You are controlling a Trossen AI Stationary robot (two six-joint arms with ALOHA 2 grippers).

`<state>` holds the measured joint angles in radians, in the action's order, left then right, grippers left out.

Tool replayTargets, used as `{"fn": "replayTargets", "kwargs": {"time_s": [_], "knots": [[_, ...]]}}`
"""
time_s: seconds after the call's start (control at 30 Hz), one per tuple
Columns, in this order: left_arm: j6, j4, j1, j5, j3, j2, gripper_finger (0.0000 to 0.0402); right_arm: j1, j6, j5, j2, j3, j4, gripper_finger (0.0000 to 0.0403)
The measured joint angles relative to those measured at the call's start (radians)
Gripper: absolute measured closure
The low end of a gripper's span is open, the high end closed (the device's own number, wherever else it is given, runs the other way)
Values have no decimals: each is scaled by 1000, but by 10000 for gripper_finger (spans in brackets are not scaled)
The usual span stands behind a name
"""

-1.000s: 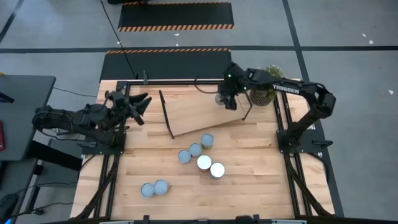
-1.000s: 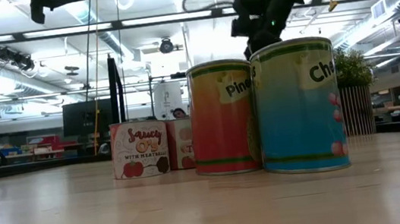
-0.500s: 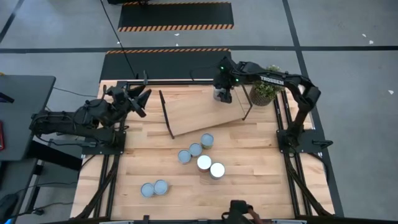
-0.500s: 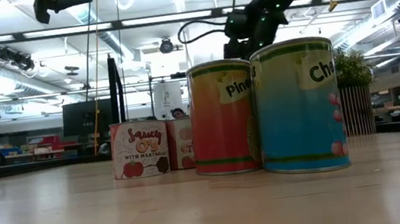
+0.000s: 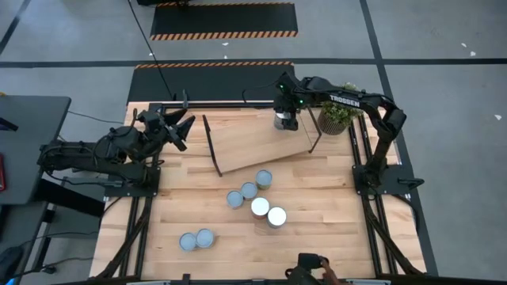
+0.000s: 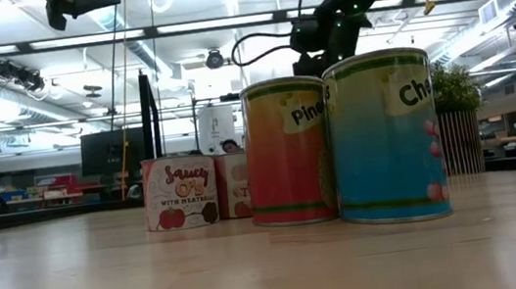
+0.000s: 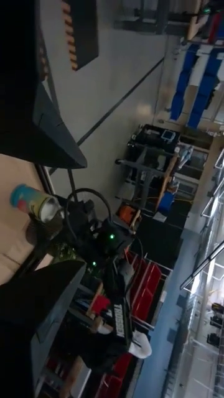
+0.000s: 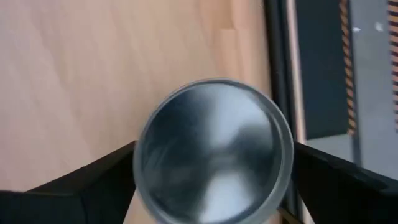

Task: Pick and place cans onto a shelf
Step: Put the top blue can on the shelf, then put the blue can on the shelf

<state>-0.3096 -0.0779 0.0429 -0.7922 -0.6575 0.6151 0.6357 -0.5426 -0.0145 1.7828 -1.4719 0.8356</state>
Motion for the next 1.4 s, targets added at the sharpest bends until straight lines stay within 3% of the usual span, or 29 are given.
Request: {"fn": "replayTargets", "kwargs": {"time_s": [0.5, 0.57, 0.8, 1.13, 1.4], "knots": [[7, 0, 0, 51, 0, 0, 157, -52, 29, 72, -121, 0, 39, 6], [8, 0, 0, 51, 0, 0, 157, -69, 68, 51, -140, 0, 5, 7], [8, 2, 0, 46, 0, -9, 161, -172, 199, -175, -147, 0, -77, 7], [7, 10, 0, 56, 1, -8, 174, -372, 192, -159, -132, 2, -80, 7], [7, 13, 0, 116, 1, -7, 175, -465, 245, -137, -132, 8, -74, 4]]}}
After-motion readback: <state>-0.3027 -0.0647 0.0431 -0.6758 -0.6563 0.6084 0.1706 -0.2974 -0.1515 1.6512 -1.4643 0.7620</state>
